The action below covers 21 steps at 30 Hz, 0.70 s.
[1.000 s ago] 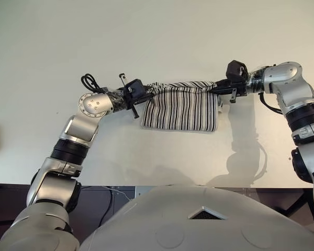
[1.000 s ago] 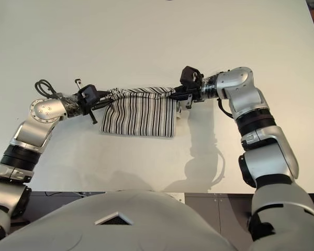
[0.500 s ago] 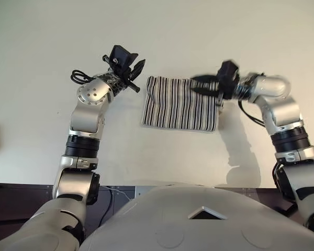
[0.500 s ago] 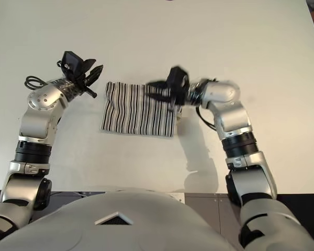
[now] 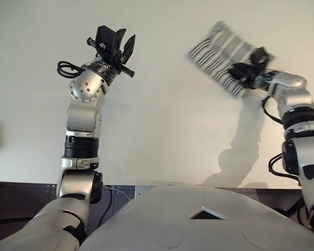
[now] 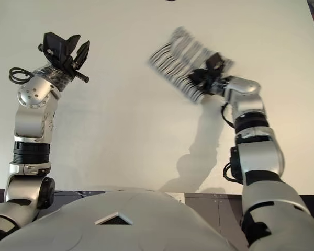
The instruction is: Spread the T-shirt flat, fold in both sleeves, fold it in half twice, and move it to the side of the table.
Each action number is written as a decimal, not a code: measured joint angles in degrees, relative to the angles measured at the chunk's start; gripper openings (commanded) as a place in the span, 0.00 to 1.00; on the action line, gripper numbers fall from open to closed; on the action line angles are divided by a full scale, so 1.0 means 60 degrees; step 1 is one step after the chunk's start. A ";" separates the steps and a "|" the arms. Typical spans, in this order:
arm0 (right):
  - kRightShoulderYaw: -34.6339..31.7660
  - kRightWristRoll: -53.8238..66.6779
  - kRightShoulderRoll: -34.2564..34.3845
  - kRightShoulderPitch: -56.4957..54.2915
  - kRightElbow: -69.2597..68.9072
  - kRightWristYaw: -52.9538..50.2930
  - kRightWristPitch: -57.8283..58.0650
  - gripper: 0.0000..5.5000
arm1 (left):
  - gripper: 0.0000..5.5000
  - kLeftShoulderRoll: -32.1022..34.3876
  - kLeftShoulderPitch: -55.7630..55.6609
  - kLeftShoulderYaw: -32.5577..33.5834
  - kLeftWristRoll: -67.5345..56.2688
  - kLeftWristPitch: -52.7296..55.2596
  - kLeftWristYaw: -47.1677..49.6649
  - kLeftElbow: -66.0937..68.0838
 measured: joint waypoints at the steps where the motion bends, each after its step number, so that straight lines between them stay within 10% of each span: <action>1: -0.0347 0.0010 -0.0359 0.0067 0.0375 -0.0910 -0.0056 0.22 | 0.24 -0.0025 0.0025 0.0000 0.0007 -0.0002 0.0060 -0.0045; 13: -0.1300 -0.1515 -0.0632 0.0313 -0.0233 -0.5546 -0.4327 0.22 | 0.24 -0.0829 0.1722 0.0007 0.0547 -0.0736 0.1154 -0.2322; 21: -0.0037 -0.0963 0.3933 0.3588 -0.5675 -0.6089 -0.2667 0.22 | 0.24 -0.3028 0.2869 -0.0431 0.1339 -0.1899 0.3442 -0.0900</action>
